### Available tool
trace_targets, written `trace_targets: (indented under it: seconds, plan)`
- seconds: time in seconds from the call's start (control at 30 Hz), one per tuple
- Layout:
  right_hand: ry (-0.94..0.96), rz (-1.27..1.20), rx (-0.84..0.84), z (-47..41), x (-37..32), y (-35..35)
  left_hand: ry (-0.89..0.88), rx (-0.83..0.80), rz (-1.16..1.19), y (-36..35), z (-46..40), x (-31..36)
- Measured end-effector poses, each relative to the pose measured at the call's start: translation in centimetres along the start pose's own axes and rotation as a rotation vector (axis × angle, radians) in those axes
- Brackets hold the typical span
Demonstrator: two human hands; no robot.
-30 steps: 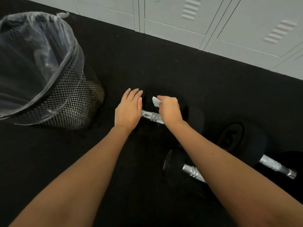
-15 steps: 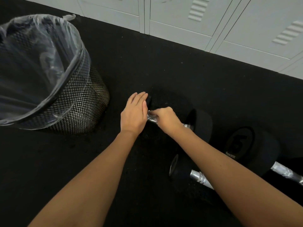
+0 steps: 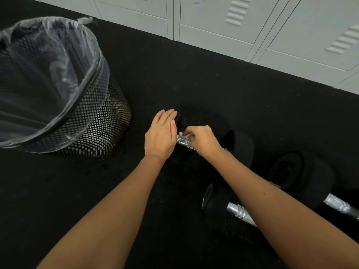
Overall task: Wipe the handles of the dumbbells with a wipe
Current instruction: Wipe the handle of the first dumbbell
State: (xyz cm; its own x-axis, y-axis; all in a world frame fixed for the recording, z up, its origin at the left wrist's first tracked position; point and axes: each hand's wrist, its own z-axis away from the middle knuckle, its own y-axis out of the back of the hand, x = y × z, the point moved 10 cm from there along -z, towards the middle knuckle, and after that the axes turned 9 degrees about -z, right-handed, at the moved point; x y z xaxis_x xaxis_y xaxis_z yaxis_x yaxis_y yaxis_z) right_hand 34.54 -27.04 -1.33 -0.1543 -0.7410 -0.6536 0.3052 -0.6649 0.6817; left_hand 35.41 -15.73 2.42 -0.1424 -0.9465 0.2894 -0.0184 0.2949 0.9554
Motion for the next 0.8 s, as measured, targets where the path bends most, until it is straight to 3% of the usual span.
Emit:
trace_targets:
  seconds: [0.17,0.37,0.53,0.7,0.8]
  plan:
    - [-0.029,0.060,0.071,0.4,-1.6,-0.7,0.002,0.006,0.007,0.0,0.1,0.1]
    - [0.253,0.115,0.059,3.4,-1.7,-2.0,0.002,0.005,0.012,0.2,0.1,0.1]
    - [0.139,0.142,0.071,2.8,-2.2,-2.2,0.007,0.002,0.004,0.0,0.1,0.0]
    - [0.343,0.216,-0.014,4.5,-3.0,-2.5,0.014,0.003,0.006,0.1,0.1,0.0]
    - [0.337,0.225,-0.057,4.7,-1.8,-2.2,0.010,0.006,0.011,0.2,0.1,0.1]
